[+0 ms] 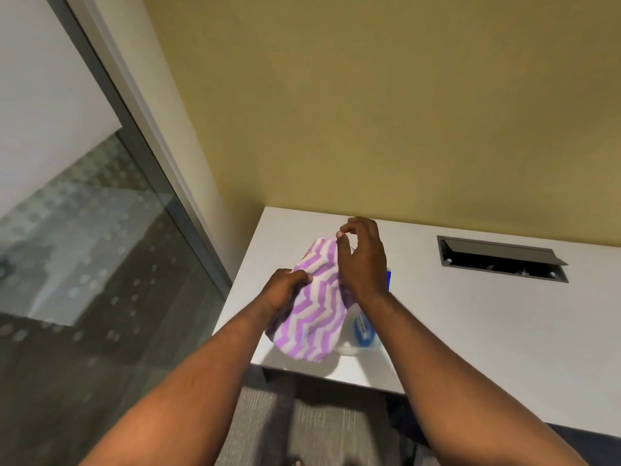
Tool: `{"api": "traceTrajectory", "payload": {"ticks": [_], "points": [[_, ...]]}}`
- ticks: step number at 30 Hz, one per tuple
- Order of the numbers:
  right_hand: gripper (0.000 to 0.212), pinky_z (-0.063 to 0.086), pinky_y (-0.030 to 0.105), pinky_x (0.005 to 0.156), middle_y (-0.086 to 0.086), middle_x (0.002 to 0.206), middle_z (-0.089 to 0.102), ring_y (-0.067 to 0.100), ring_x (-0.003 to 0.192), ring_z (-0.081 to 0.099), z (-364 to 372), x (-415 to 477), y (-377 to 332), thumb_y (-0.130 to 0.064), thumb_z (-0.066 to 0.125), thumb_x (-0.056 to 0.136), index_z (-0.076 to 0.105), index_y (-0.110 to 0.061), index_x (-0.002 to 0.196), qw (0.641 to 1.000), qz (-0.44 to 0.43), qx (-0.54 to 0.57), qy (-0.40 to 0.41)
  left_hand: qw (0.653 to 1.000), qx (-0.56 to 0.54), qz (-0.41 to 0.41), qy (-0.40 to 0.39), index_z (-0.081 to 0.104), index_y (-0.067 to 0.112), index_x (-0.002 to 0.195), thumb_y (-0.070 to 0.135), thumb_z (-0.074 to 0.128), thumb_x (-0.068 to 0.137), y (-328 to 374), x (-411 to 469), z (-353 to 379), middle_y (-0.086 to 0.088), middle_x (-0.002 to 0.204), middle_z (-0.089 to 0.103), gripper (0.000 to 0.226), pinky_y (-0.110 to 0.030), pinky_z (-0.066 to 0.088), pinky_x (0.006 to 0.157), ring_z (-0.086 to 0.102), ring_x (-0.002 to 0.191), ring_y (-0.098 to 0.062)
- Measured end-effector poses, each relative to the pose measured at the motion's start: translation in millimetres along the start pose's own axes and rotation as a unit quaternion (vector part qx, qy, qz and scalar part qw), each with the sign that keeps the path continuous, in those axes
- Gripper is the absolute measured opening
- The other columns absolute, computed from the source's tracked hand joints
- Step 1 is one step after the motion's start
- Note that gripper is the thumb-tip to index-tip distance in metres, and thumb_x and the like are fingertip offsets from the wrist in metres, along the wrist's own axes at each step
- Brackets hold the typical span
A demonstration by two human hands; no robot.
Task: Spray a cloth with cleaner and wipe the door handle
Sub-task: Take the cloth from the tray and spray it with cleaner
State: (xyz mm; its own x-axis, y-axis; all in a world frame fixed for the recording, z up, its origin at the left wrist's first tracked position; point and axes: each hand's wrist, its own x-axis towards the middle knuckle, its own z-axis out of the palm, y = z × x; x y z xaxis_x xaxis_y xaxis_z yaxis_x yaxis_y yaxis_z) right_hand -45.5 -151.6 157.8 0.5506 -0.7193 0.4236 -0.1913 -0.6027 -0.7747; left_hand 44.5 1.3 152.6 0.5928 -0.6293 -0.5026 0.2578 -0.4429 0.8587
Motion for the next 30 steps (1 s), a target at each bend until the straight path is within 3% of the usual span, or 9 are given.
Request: {"api": "traceTrajectory", "payload": {"ticks": [5, 8, 12, 16, 19, 21, 23, 26, 30], "points": [[0.026, 0.047, 0.032, 0.083, -0.001, 0.097, 0.067, 0.021, 0.092, 0.063, -1, -33, -9, -0.039, 0.059, 0.092, 0.069, -0.015, 0.096, 0.99, -0.105, -0.009, -0.089, 0.995, -0.088, 0.012, 0.049, 0.07, 0.008, 0.084, 0.018, 0.055, 0.098, 14, -4, -5, -0.01, 0.071, 0.072, 0.023, -0.031, 0.054, 0.072, 0.068, 0.071, -0.028], [0.054, 0.042, 0.024, 0.096, -0.005, 0.12, 0.068, 0.015, 0.109, 0.06, 0, -50, -2, -0.064, 0.068, 0.083, 0.065, -0.026, 0.121, 0.979, -0.046, -0.004, -0.2, 0.987, -0.153, 0.013, 0.056, 0.072, 0.007, 0.087, 0.019, 0.056, 0.095, 19, -5, -8, -0.012, 0.071, 0.075, 0.021, -0.035, 0.055, 0.076, 0.069, 0.072, -0.03], [0.089, 0.049, 0.032, 0.105, -0.01, 0.144, 0.056, 0.012, 0.124, 0.055, 1, -59, 7, -0.068, 0.079, 0.073, 0.039, -0.039, 0.148, 0.952, 0.038, 0.012, -0.303, 0.986, -0.164, 0.019, 0.033, 0.072, 0.008, 0.095, 0.031, 0.067, 0.072, 23, -3, -17, -0.013, 0.078, 0.076, 0.033, -0.043, 0.053, 0.093, 0.07, 0.081, -0.033], [0.074, 0.059, 0.041, 0.098, -0.009, 0.132, 0.067, 0.016, 0.115, 0.065, 1, -60, 12, -0.069, 0.073, 0.078, 0.05, -0.038, 0.141, 0.953, 0.069, -0.016, -0.294, 0.995, -0.09, 0.043, 0.008, 0.07, 0.01, 0.103, 0.024, 0.069, 0.069, 23, 0, -24, -0.016, 0.092, 0.076, 0.036, -0.048, 0.055, 0.097, 0.071, 0.093, -0.037], [0.067, 0.061, 0.04, 0.094, -0.005, 0.128, 0.071, 0.02, 0.109, 0.069, -1, -60, 17, -0.071, 0.067, 0.083, 0.058, -0.03, 0.134, 0.96, 0.097, -0.066, -0.254, 0.998, -0.011, 0.053, 0.017, 0.059, 0.02, 0.129, 0.016, 0.076, 0.069, 19, 7, -26, -0.021, 0.116, 0.071, 0.062, -0.053, 0.059, 0.096, 0.071, 0.105, -0.037], [0.071, 0.061, 0.041, 0.092, -0.005, 0.129, 0.071, 0.021, 0.111, 0.068, -3, -62, 20, -0.074, 0.065, 0.082, 0.055, -0.031, 0.137, 0.96, 0.112, -0.084, -0.242, 0.995, 0.066, 0.066, 0.031, 0.038, 0.032, 0.151, 0.004, 0.076, 0.078, 16, 9, -25, -0.022, 0.113, 0.07, 0.087, -0.035, 0.064, 0.077, 0.072, 0.094, -0.03], [0.075, 0.06, 0.042, 0.095, -0.006, 0.136, 0.067, 0.022, 0.117, 0.066, -7, -64, 22, -0.073, 0.066, 0.082, 0.048, -0.034, 0.144, 0.959, 0.11, -0.085, -0.246, 0.986, 0.128, 0.101, 0.041, 0.022, 0.046, 0.158, 0.0, 0.073, 0.085, 15, 7, -21, -0.016, 0.096, 0.068, 0.1, -0.025, 0.059, 0.064, 0.068, 0.078, -0.024], [0.086, 0.051, 0.043, 0.106, -0.005, 0.149, 0.053, 0.02, 0.129, 0.055, -11, -64, 22, -0.067, 0.073, 0.08, 0.039, -0.035, 0.153, 0.957, 0.061, -0.093, -0.266, 0.966, 0.2, 0.162, 0.027, 0.039, 0.05, 0.151, 0.008, 0.073, 0.084, 16, 9, -15, -0.005, 0.088, 0.069, 0.085, -0.029, 0.057, 0.076, 0.062, 0.071, -0.015], [0.074, 0.047, 0.043, 0.109, -0.005, 0.143, 0.06, 0.02, 0.126, 0.058, -8, -61, 20, -0.056, 0.078, 0.079, 0.049, -0.034, 0.143, 0.952, 0.039, -0.085, -0.293, 0.957, 0.224, 0.181, -0.028, 0.059, 0.034, 0.141, 0.006, 0.073, 0.08, 24, 10, -5, 0.003, 0.128, 0.07, 0.068, -0.025, 0.049, 0.103, 0.065, 0.112, -0.007]]}}
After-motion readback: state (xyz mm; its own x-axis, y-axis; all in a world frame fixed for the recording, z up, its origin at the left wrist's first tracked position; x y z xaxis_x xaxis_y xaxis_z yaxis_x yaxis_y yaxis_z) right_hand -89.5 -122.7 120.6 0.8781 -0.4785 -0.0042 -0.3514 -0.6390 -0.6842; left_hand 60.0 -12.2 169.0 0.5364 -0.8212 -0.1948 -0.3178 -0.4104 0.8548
